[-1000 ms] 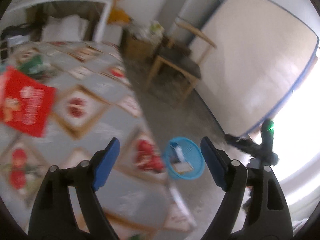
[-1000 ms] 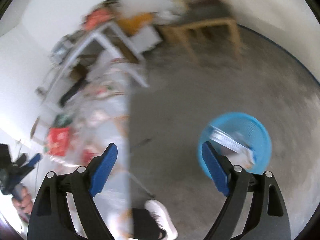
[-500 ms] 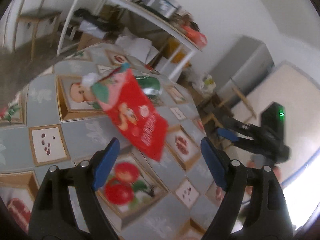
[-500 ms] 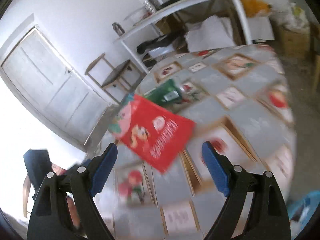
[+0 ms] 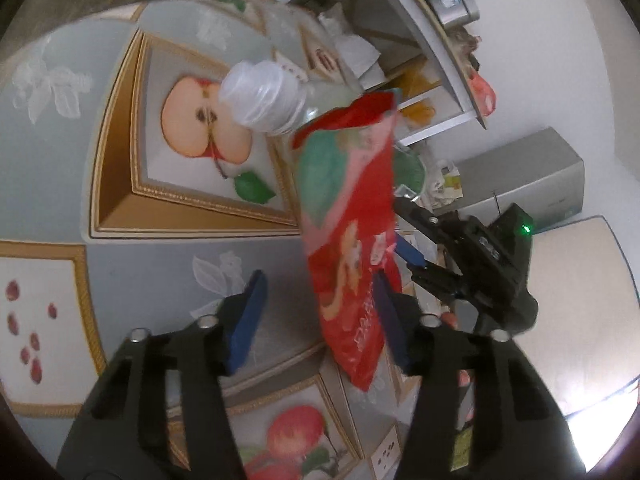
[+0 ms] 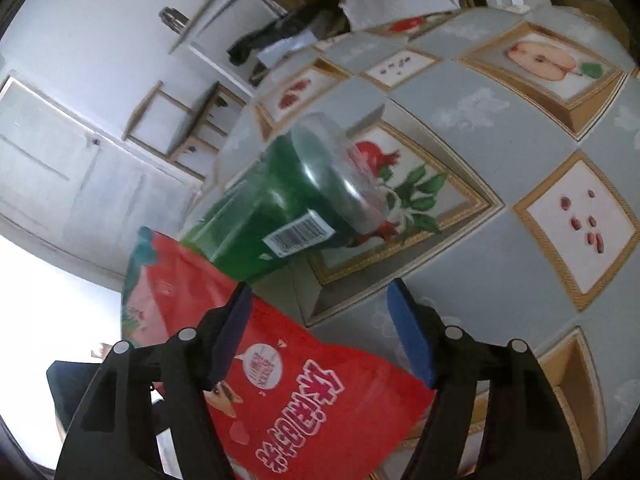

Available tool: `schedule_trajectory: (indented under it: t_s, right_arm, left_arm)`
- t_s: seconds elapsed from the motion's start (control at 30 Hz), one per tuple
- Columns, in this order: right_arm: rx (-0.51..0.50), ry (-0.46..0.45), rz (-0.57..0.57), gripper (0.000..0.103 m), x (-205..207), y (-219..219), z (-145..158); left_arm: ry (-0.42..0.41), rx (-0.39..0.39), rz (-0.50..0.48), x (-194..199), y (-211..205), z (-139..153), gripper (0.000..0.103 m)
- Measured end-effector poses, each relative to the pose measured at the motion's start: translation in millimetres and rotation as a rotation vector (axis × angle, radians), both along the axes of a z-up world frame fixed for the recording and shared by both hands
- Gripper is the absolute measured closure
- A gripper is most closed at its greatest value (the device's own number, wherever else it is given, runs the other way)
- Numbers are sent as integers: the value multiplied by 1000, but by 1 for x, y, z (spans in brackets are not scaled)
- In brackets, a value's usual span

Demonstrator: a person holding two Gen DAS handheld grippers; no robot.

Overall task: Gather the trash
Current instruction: 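Grasp the red snack bag with the left tool while the right tool reaches for the green bottle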

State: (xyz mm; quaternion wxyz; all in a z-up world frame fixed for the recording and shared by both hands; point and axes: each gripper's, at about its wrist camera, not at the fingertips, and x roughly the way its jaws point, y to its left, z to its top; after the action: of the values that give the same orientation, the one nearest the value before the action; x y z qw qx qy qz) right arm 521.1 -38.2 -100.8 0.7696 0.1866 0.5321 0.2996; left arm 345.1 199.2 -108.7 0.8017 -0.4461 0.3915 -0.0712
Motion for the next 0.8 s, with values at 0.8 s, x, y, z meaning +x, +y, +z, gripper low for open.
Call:
schedule_trajectory:
  t_s: [0.8]
  right_arm:
    - [-420, -381, 314, 29, -73, 68, 116]
  left_arm:
    - [30, 71, -98, -131, 34, 17, 103]
